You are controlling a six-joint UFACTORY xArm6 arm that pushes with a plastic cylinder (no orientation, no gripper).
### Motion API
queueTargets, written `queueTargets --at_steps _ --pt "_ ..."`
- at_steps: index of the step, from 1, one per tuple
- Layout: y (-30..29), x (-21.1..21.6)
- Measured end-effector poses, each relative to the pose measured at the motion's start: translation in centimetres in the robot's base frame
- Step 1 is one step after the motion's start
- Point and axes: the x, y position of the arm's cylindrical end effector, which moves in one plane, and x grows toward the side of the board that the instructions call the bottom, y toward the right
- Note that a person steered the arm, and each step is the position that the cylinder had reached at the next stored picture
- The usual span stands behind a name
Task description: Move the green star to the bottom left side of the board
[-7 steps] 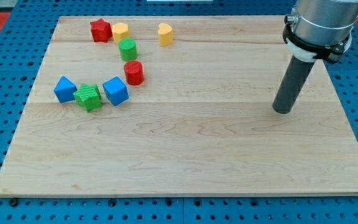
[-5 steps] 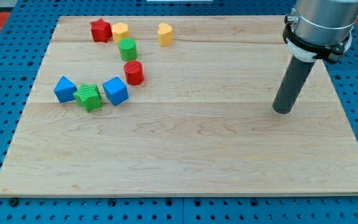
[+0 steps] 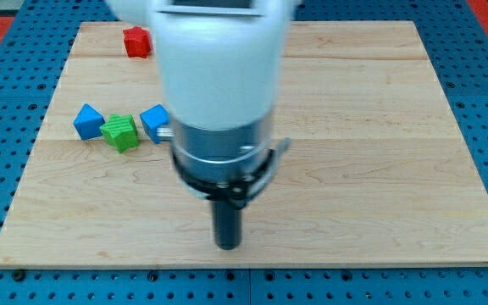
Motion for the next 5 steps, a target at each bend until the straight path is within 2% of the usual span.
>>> queueTargets --at_steps 2,3,4,5 --pt "-8.1 -3.0" --pt "-16.1 -6.9" --pt "-22.9 -8.4" --pt "-26.6 -10.1"
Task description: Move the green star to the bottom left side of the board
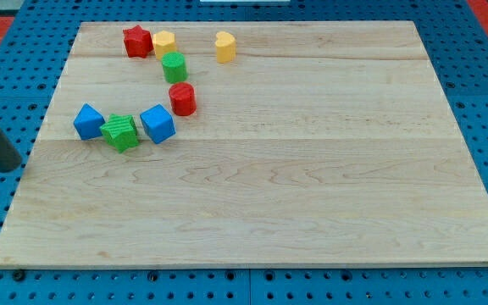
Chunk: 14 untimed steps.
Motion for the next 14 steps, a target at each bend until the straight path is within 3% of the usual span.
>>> queueTargets --at_steps 1,2,3,4,5,6,8,14 --pt "-0.2 -1.9" --pt "2.0 -6.8" --pt "7.6 -11.8" --pt "12.7 -6.3" --pt "9.3 -4.2" --pt "12.4 -7.0" --pt "17.4 0.3" --pt "6.7 -1.2"
